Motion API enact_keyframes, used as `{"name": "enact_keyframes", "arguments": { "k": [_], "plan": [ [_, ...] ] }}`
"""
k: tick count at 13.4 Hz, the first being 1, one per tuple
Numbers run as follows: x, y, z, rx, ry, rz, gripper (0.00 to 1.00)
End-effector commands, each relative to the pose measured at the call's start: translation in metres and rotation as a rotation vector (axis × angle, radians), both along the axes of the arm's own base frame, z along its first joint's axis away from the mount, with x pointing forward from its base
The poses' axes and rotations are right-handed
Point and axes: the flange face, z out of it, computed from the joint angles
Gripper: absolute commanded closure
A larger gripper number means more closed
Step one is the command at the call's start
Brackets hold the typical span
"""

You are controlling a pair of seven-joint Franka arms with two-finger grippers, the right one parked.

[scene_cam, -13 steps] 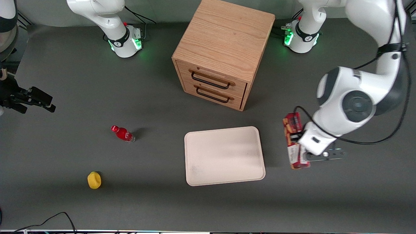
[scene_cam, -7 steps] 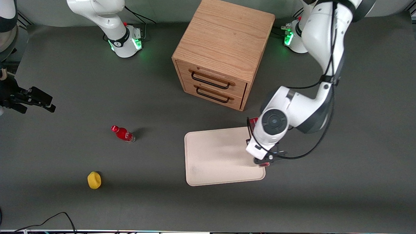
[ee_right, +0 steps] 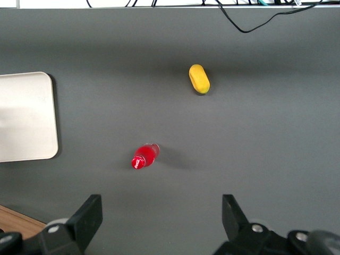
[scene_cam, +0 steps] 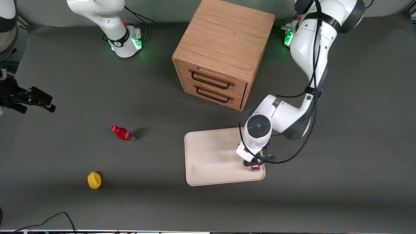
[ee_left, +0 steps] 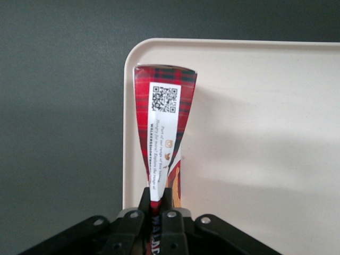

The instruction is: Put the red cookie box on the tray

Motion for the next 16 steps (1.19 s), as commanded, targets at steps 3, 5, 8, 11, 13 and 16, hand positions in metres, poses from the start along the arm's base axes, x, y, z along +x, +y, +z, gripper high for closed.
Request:
{"name": "enact_keyframes", "arguments": {
  "k": [3,5,8,11,13,16],
  "plan": [
    [0.015,0.014,0.033,0.007,-0.050,0.038,0.00],
    [0.030,0.061,0.077,0.035,-0.048,0.045,0.00],
    [0.048,0.156,0.148,0.015,-0.020,-0.190,0.00],
    [0.049,0.249,0.191,0.030,0.021,-0.245,0.00],
    [0.045,0.320,0.206,0.023,0.042,-0.304,0.00],
    [0.016,0.376,0.234,0.003,0.008,-0.248,0.00]
  ]
}}
